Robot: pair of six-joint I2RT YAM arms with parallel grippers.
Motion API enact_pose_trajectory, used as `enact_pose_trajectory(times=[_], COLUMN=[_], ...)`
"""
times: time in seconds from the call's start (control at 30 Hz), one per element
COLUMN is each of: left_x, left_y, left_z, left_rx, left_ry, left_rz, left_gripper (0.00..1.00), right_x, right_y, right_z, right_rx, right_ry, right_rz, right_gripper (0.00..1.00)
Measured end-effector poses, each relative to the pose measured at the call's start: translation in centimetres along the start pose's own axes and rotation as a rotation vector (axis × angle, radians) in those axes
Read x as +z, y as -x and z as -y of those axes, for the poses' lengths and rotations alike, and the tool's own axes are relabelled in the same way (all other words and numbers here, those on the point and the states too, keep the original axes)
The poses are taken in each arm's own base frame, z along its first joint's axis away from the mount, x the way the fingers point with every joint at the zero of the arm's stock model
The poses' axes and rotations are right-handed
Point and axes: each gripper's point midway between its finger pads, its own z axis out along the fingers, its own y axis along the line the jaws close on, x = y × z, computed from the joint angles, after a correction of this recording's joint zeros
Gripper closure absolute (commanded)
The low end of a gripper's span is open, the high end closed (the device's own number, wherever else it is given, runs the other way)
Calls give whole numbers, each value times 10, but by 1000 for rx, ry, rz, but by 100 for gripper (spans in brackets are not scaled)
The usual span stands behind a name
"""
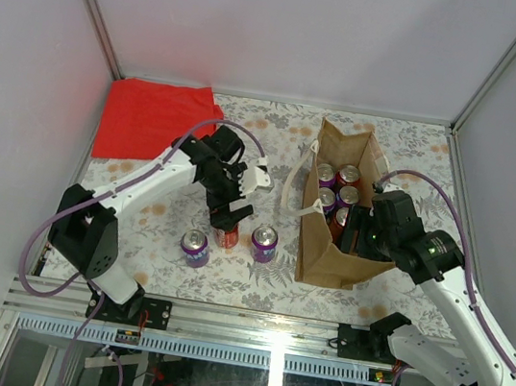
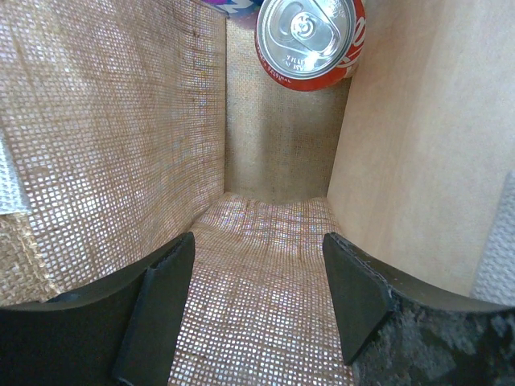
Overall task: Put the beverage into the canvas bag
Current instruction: Pick up the drink from the center of the board.
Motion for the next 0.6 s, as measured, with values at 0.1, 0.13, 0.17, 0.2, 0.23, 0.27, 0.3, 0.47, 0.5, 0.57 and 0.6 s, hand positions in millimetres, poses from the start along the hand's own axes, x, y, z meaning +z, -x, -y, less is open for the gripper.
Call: enact_pose_trajectory(times=[0.1,0.13,0.17,0.2,0.23,0.27,0.3,0.47,0.5,0.57,0.6], left_x=[7,9,10,11,12,13,14,19,20,21,22], left_y=[-3,-5,-6,-7,-8,-9,-9,-15,-16,-17,-17], left_z=[3,5,6,7,9,9,10,10,10,9,9], left_rx=[-6,-11,-14,-18,-20,-24,-26,-33,-33,-31,-31], left_ry=[-4,-7,-11,-14,-16,-17,-17,-13,-11,-6,-4], left_rz=[-9,-14,-18,-21,-24,-26,-26,-40,-44,-48,-50], left_gripper=[0,0,0,0,0,0,0,2,3,10,14], right_x=[0,0,0,0,0,0,0,0,0,0,0], right_y=[0,0,0,0,0,0,0,0,0,0,0], right_z=[0,0,0,0,0,0,0,0,0,0,0], right_rx=[1,1,1,2,3,4,5,9,9,11,12], right_ry=[-1,-1,-1,-1,-1,-2,-2,-3,-2,-3,-4], right_rz=[0,0,0,0,0,0,0,1,1,1,2], right_gripper=[27,28,27,27,27,27,27,27,27,27,27])
